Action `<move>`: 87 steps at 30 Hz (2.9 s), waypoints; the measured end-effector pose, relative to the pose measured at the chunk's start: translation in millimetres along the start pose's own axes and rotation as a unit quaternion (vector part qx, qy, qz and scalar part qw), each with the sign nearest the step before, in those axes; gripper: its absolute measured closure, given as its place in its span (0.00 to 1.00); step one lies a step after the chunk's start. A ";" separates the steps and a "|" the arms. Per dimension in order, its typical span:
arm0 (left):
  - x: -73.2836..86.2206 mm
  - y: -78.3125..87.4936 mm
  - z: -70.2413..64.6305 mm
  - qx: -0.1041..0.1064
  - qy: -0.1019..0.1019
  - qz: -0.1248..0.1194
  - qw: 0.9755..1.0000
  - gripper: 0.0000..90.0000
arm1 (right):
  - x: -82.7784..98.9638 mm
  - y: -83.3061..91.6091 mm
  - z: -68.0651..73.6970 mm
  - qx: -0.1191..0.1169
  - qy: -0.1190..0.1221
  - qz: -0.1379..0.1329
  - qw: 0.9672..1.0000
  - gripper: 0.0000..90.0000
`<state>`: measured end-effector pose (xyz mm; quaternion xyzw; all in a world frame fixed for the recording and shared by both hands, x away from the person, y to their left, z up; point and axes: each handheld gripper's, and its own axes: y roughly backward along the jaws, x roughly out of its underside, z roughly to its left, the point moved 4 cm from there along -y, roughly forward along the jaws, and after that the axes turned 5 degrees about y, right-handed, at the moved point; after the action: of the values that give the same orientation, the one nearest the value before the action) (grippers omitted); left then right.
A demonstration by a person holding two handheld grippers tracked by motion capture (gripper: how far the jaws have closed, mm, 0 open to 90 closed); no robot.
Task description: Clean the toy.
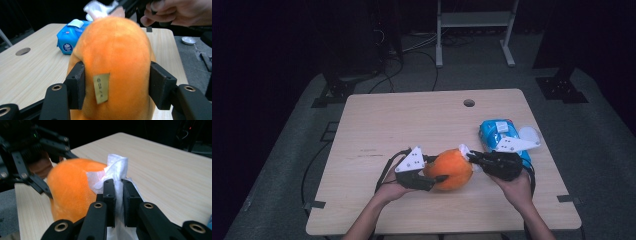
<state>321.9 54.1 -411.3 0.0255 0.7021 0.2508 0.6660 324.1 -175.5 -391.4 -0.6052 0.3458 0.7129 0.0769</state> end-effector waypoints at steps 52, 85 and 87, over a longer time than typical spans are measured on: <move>50.0 -48.2 16.6 0.067 0.093 -0.006 0.993 0.04 | 48.1 -0.1 -12.4 0.004 -0.027 0.065 0.998 0.91; 10.1 -10.9 8.7 -0.008 0.052 0.098 0.994 0.30 | 26.9 -26.6 -8.2 -0.014 -0.054 0.035 0.998 0.91; 8.5 -14.1 6.4 -0.014 0.050 0.094 0.994 0.29 | 17.9 -20.9 -3.2 -0.020 -0.048 0.016 0.999 0.91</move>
<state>331.2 47.0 -424.5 0.0691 0.7256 0.3233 0.6036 333.1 -167.3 -416.2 -0.5660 0.3371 0.7491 0.0697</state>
